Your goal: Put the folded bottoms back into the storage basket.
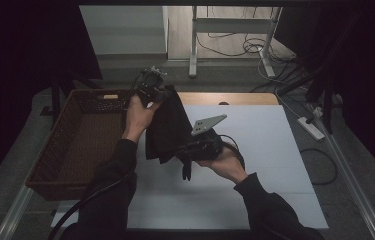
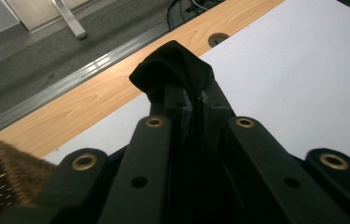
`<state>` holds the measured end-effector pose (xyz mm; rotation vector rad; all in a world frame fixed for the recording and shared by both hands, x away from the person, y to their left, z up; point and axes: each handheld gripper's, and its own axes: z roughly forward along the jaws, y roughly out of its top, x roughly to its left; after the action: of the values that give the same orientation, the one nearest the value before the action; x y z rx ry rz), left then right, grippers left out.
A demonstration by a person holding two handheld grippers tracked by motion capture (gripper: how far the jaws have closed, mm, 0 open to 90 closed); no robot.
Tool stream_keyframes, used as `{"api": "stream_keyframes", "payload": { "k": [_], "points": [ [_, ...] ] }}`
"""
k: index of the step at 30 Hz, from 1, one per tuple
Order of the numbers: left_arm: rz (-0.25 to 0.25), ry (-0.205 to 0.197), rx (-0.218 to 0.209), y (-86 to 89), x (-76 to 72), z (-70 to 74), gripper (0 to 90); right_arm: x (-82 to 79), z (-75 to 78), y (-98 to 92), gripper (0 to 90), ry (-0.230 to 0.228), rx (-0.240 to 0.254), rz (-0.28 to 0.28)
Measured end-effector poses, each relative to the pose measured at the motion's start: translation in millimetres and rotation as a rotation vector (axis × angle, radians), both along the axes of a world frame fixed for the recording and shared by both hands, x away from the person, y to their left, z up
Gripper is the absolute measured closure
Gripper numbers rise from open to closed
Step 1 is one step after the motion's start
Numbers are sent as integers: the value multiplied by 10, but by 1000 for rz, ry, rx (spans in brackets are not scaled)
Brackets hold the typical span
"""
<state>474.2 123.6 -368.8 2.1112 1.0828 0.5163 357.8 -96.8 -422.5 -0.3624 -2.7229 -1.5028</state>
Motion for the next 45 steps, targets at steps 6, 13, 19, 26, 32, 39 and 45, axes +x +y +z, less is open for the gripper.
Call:
{"api": "stream_keyframes", "payload": {
  "k": [6, 13, 19, 26, 32, 39, 45],
  "points": [
    [17, -3, -24, 167, -3, 47, 838, 35, 23, 114, 831, 1, 17, 10],
    [30, -16, -41, 327, -36, 111, 838, 54, 23, 243, 832, -6, 21, 23],
    [20, -38, -56, 494, -71, 199, 838, 72, 42, 345, 831, -9, 37, 28],
    [39, -54, -72, 724, -111, 300, 839, 74, 139, 489, 831, -24, 48, 41],
    [66, -69, -84, 931, -145, 389, 839, 101, 220, 652, 831, -32, 66, 58],
    [95, -95, -109, 1165, -200, 473, 839, 104, 294, 866, 831, -55, 74, 73],
    [131, -126, -127, 1337, -251, 539, 839, 133, 336, 1011, 831, -71, 107, 108]
  ]
}}
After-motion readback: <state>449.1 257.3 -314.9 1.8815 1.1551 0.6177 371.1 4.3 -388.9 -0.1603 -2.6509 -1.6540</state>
